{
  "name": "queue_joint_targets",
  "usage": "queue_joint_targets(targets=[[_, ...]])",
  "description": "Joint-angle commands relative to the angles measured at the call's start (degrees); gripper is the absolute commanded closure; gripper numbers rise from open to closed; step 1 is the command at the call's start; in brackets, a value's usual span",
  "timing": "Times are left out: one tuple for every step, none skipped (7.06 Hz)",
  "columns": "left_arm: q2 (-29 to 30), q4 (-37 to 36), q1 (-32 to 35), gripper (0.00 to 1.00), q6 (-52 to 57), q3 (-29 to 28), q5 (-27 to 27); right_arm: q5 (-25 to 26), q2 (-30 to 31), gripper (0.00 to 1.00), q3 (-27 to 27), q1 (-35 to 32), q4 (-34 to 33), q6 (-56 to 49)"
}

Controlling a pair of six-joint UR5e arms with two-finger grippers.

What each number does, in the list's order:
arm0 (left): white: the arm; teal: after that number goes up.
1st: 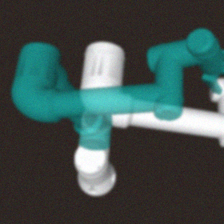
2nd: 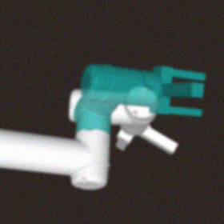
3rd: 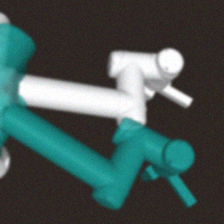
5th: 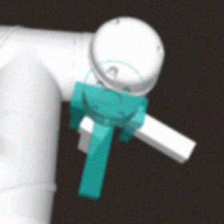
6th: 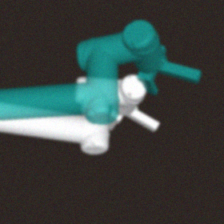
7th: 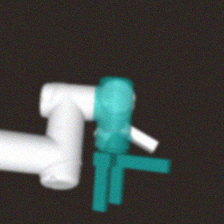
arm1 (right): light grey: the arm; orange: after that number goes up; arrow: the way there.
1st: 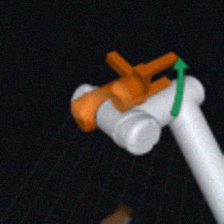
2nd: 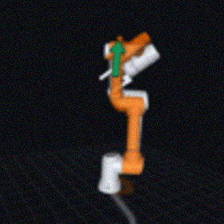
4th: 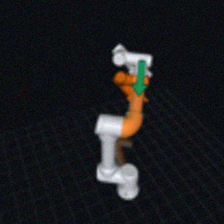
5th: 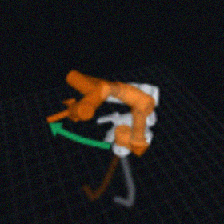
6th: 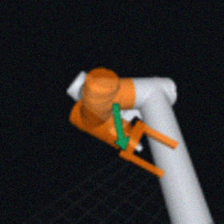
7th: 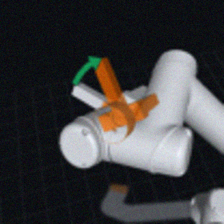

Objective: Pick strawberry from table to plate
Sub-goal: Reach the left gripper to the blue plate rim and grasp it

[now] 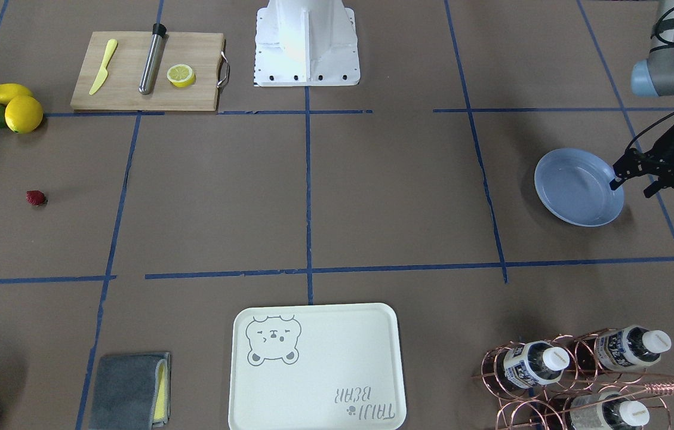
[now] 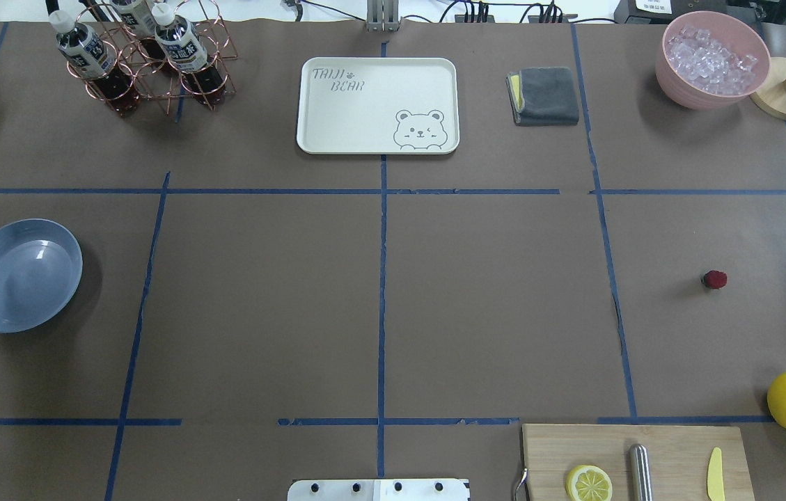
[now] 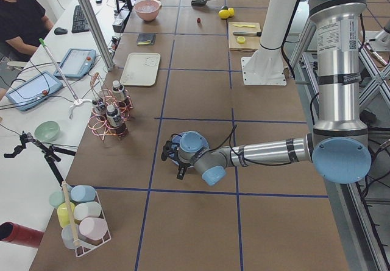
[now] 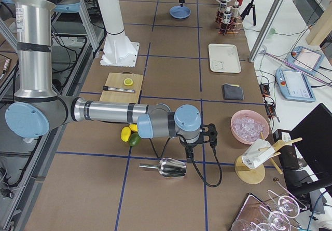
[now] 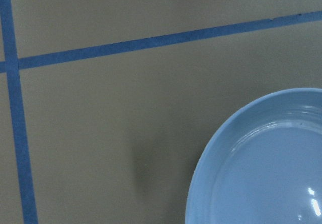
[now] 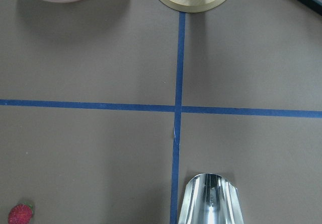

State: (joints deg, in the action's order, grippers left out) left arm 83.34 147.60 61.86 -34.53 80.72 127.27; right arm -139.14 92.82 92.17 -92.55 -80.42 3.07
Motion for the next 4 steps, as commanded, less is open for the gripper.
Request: queue_joint_targets(targets=[[0.33, -0.03, -0.95, 0.40, -0.01, -0.65, -0.18, 0.01, 0.00, 0.00, 0.03, 0.00, 0.00, 0.00], [0.77, -0.03, -1.12, 0.45, -0.01, -0.83, -0.18, 0.01, 0.00, 0.00, 0.03, 0.00, 0.00, 0.00], [0.78, -0.11, -1.47, 0.56, -0.01, -0.91, -0.18, 0.01, 0.00, 0.00, 0.12, 0.00, 0.00, 0.00], [0.78, -0.11, -1.48, 0.76, 0.08, -0.92, -0.18, 0.01, -0.09, 0.00, 0.12, 0.00, -0.09, 0.00]])
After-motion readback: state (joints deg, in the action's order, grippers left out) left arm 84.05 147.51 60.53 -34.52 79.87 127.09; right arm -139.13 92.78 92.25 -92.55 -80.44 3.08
